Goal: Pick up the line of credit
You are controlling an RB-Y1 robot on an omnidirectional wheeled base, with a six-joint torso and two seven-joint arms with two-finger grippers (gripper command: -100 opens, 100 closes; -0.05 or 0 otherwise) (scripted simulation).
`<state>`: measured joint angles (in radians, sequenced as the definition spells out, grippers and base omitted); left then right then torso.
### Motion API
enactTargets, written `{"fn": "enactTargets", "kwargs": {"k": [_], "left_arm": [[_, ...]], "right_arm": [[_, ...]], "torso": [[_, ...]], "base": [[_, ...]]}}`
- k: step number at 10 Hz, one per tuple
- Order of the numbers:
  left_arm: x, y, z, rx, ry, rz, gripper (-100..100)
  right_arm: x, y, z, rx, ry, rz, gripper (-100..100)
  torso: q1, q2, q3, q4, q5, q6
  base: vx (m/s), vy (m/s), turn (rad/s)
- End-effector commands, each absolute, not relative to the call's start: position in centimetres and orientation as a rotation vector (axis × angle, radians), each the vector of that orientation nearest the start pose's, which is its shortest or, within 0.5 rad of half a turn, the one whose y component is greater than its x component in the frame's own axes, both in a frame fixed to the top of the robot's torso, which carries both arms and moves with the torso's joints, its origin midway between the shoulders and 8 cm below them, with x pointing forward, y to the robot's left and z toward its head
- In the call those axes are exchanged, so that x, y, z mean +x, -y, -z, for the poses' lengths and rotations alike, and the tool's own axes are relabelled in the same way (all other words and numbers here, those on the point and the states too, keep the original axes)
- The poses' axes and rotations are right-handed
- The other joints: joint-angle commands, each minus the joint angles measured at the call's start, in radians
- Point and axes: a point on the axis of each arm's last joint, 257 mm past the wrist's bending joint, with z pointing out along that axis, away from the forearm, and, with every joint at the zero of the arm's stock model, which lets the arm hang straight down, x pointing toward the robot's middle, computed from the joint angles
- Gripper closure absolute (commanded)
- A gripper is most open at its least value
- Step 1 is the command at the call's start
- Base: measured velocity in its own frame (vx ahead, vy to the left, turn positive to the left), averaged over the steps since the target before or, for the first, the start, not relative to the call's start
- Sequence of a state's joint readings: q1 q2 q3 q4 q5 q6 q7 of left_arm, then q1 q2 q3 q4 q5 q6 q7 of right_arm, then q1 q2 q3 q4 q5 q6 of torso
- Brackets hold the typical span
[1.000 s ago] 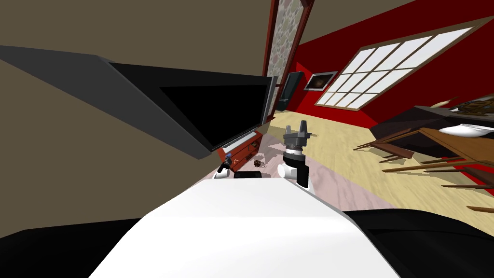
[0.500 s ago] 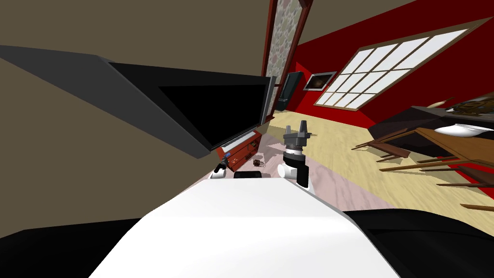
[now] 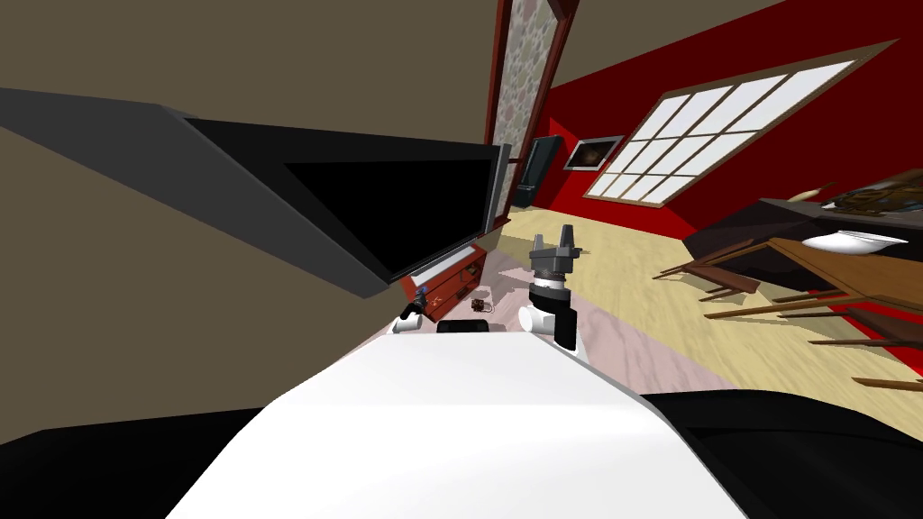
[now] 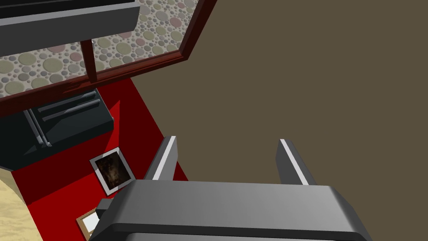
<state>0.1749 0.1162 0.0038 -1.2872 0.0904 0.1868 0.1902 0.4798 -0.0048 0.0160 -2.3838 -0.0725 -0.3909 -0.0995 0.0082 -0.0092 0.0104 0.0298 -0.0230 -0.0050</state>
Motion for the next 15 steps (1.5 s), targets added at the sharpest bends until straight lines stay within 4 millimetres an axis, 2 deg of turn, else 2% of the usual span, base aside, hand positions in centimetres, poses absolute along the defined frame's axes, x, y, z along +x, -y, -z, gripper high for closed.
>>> {"fn": "enactTargets", "kwargs": {"k": [1,2,3,4,5,9,12,13,15], "left_arm": [[40.8,-29.8,48.5,-1.854,-1.459,0.842,-100],[41.0,-28.4,48.5,-1.870,-1.459,0.857,-100],[41.1,-29.0,48.6,-1.863,-1.456,0.853,-100],[41.1,-28.9,48.6,-1.865,-1.458,0.852,0],[40.9,-28.7,49.2,-1.871,-1.462,0.849,-100],[40.2,-28.0,51.1,-1.889,-1.474,0.840,-100],[40.0,-27.9,51.5,-1.893,-1.478,0.837,-100],[40.0,-27.9,51.5,-1.893,-1.478,0.838,100],[40.8,-28.1,50.8,-1.875,-1.466,0.853,100]], "right_arm": [[34.1,27.7,-5.6,0.725,-0.538,-1.473,0],[34.1,27.7,-5.6,0.725,-0.538,-1.473,0],[34.1,27.7,-5.6,0.725,-0.538,-1.473,0],[34.1,27.7,-5.6,0.725,-0.538,-1.473,0],[34.1,27.7,-5.6,0.725,-0.538,-1.473,0],[34.1,27.7,-5.6,0.725,-0.538,-1.473,0],[34.1,27.7,-5.6,0.725,-0.538,-1.473,0],[34.1,27.7,-5.6,0.725,-0.538,-1.473,0],[34.1,27.7,-5.6,0.725,-0.538,-1.473,0]], "torso": [[0.000,0.000,0.000,0.000,0.000,0.000],[0.000,0.000,0.000,0.000,0.000,0.000],[0.000,0.000,0.000,0.000,0.000,0.000],[0.001,0.001,0.000,0.000,0.000,0.000],[0.002,0.001,0.001,0.000,0.000,0.000],[0.003,-0.001,0.000,0.000,0.001,0.000],[0.003,0.000,0.000,0.000,0.001,0.000],[0.003,0.001,0.000,0.000,0.001,0.000],[0.004,0.000,-0.003,-0.006,0.005,0.000]], "base": [[0.031,-0.043,-0.015],[0.032,-0.036,-0.010],[0.014,-0.016,-0.002],[0.000,0.000,0.000],[0.020,0.001,-0.002],[0.042,0.005,-0.003],[0.030,0.003,-0.001],[0.000,0.000,0.000],[0.008,0.005,0.001]]}}
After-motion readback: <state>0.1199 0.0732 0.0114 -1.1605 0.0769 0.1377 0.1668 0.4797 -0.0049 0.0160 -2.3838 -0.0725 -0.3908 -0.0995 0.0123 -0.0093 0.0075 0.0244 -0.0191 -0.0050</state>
